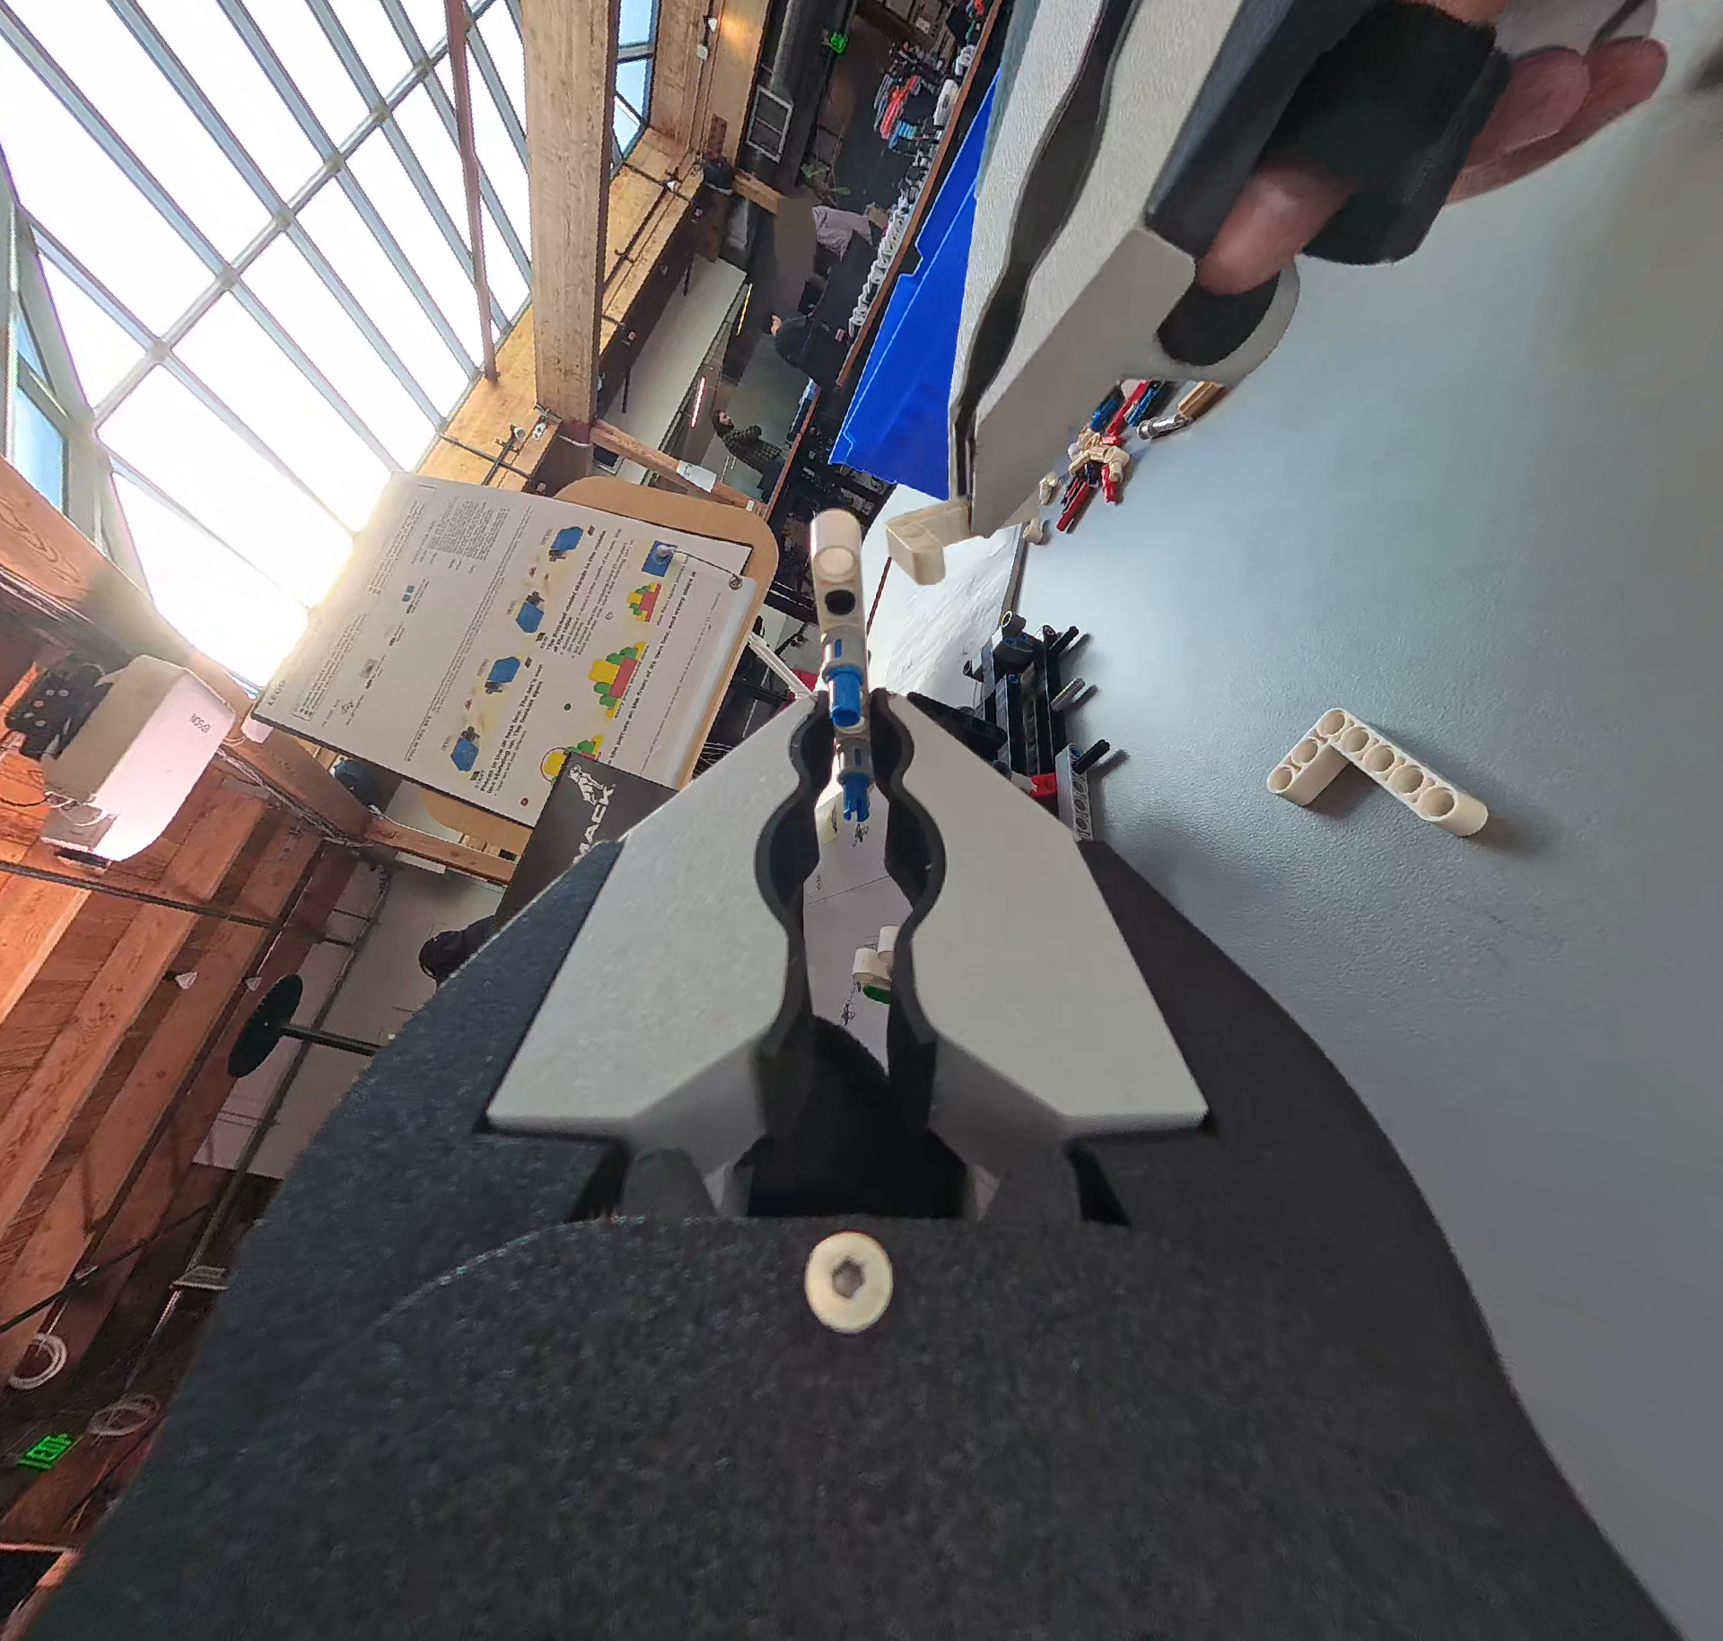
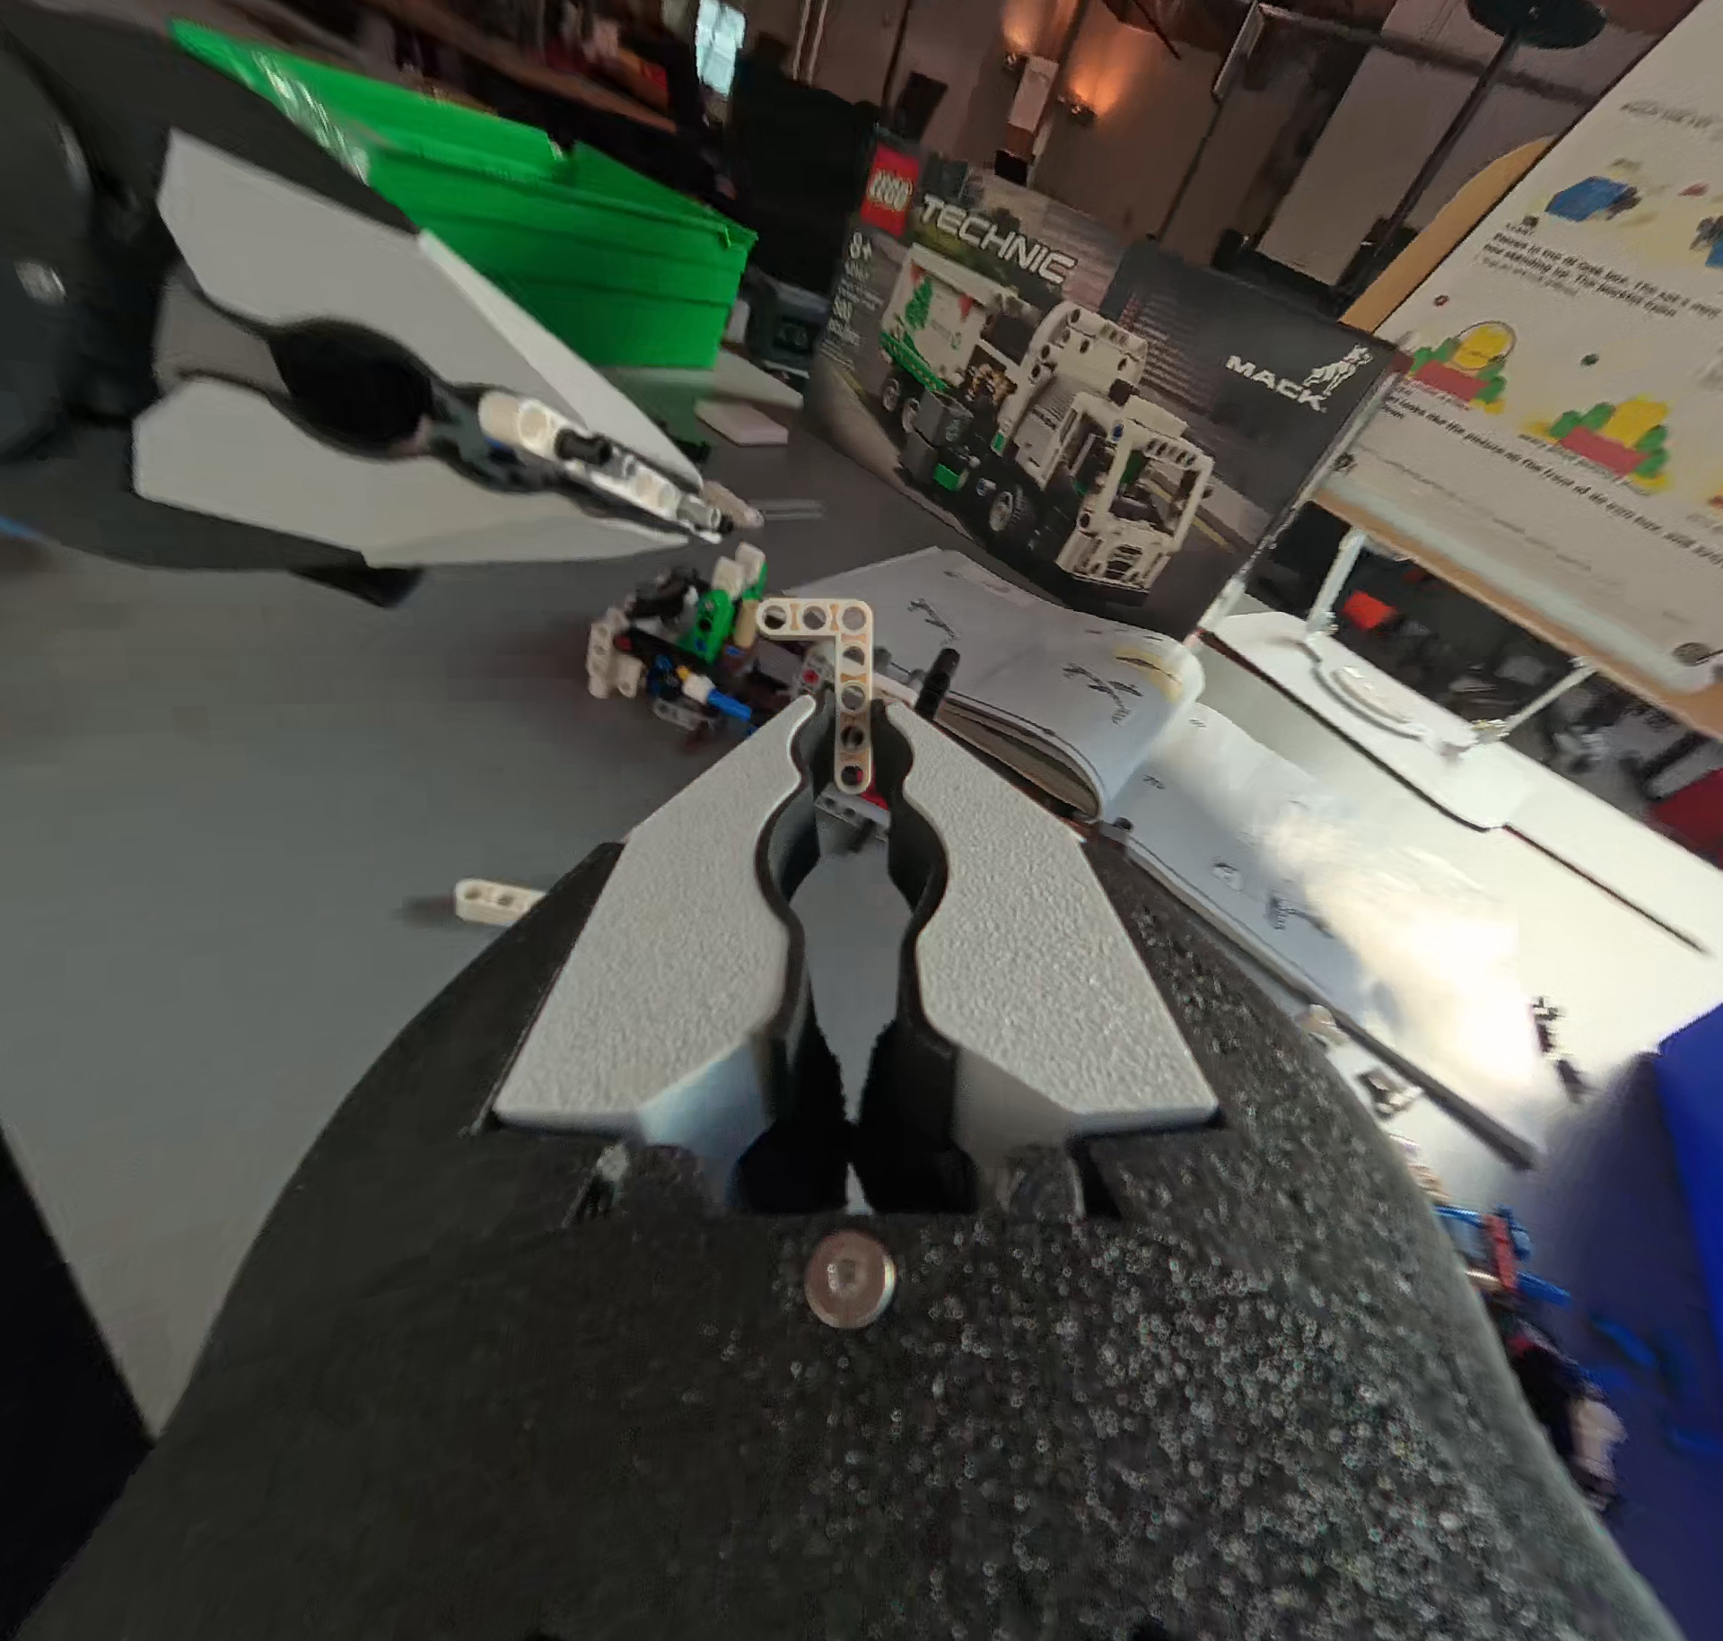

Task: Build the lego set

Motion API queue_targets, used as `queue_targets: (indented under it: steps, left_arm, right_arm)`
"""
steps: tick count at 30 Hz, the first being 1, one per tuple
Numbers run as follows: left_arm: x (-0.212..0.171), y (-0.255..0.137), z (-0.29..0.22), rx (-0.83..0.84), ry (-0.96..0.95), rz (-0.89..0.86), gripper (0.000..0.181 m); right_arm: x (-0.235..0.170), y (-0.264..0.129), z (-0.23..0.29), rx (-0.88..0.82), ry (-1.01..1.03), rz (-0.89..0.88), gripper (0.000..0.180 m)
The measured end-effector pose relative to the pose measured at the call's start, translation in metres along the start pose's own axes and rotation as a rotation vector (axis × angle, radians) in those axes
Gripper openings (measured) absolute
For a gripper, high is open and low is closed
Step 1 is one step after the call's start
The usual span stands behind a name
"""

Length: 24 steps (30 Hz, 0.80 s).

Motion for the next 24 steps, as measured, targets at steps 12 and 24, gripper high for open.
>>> queue_targets:
  steps: [12,24]
  left_arm:
    - [-0.007,0.005,-0.008,-0.042,-0.04,0.072,0.005]
    - [-0.012,0.006,-0.005,-0.03,-0.077,0.106,0.005]
  right_arm:
    - [0.018,0.014,0.036,-0.109,-0.717,0.15,0.006]
    - [0.02,0.009,0.048,-0.132,-0.724,0.052,0.006]
Point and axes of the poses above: each gripper's, where its closed fingertips meet, y out along the fingers, x out of its top, z = x × y across the jaws, the point moved 7 cm from there along -y, back along the fingers, and after that the axes turned 14 degrees about -z, right-handed, at the moved point
